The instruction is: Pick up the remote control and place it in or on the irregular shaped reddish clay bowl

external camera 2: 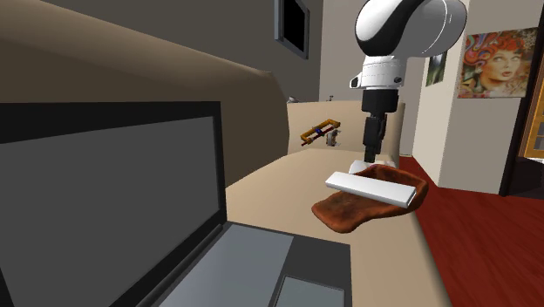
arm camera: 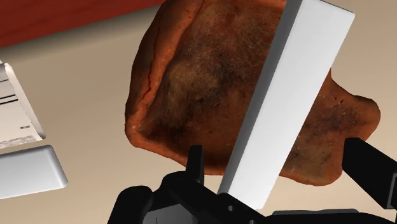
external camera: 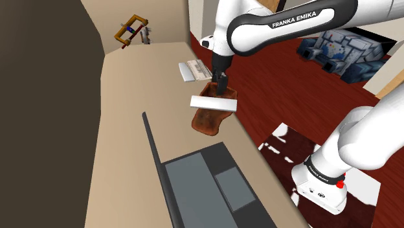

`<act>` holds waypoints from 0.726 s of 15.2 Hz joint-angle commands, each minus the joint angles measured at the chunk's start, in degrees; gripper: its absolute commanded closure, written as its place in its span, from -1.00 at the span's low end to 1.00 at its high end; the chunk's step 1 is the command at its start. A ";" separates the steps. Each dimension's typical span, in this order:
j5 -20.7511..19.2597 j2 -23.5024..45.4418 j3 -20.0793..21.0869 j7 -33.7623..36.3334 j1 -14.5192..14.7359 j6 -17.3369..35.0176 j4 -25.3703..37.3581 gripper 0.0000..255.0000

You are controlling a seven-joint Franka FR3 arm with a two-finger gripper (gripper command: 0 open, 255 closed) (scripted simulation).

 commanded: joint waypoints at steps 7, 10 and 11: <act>0.26 -1.75 -0.22 -0.28 -0.06 -6.26 4.51 -1.00; 0.26 -1.75 -0.22 -0.28 -0.06 -6.26 4.51 -1.00; 0.26 -1.75 -0.22 -0.28 -0.06 -6.26 4.51 -1.00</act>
